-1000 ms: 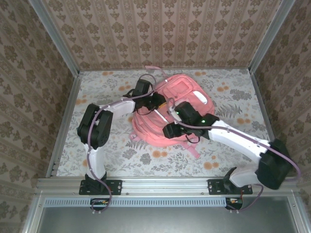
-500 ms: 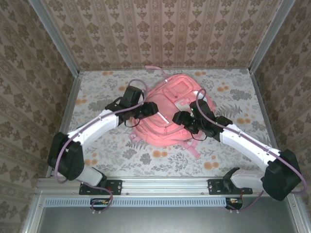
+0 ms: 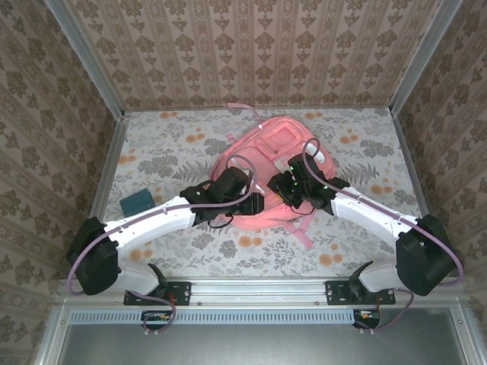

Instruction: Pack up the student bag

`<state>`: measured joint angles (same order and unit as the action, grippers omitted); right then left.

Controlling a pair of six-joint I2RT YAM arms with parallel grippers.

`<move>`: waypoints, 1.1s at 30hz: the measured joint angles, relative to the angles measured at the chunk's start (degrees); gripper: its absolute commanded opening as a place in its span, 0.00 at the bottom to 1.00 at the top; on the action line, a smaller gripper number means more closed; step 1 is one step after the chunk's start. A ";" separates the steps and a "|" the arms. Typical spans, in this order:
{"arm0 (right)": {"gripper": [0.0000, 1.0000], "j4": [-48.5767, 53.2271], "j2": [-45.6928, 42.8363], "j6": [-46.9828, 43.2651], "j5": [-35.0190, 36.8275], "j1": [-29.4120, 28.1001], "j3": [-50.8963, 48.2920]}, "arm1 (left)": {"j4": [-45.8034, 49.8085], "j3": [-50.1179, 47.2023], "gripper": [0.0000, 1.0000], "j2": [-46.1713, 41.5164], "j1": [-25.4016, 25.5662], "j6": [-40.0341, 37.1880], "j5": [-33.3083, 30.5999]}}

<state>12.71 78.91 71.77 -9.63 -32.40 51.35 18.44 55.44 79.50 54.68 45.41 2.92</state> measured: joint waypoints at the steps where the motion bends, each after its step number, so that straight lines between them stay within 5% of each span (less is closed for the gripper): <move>1: 0.35 -0.35 0.04 0.22 -0.02 0.00 0.07 | -0.59 0.00 0.44 0.63 0.13 0.07 -0.17; 17: 0.30 -0.96 2.78 0.48 -0.79 0.00 0.35 | -2.62 0.07 0.20 6.97 1.55 1.14 -2.38; 24: 0.42 -0.98 2.95 1.01 -1.11 0.00 0.35 | -2.62 0.09 0.00 7.06 1.88 0.92 -4.15; 28: 0.43 -1.03 3.06 1.64 -1.11 0.00 0.35 | -2.60 0.09 0.00 7.06 1.99 0.15 -4.46; 33: 0.29 -1.46 4.02 1.99 -1.11 0.00 0.35 | -2.60 0.09 0.00 7.02 1.99 -0.96 -4.46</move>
<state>11.25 82.94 73.76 -10.74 -32.40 51.70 15.84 55.53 86.52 56.66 44.45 -1.54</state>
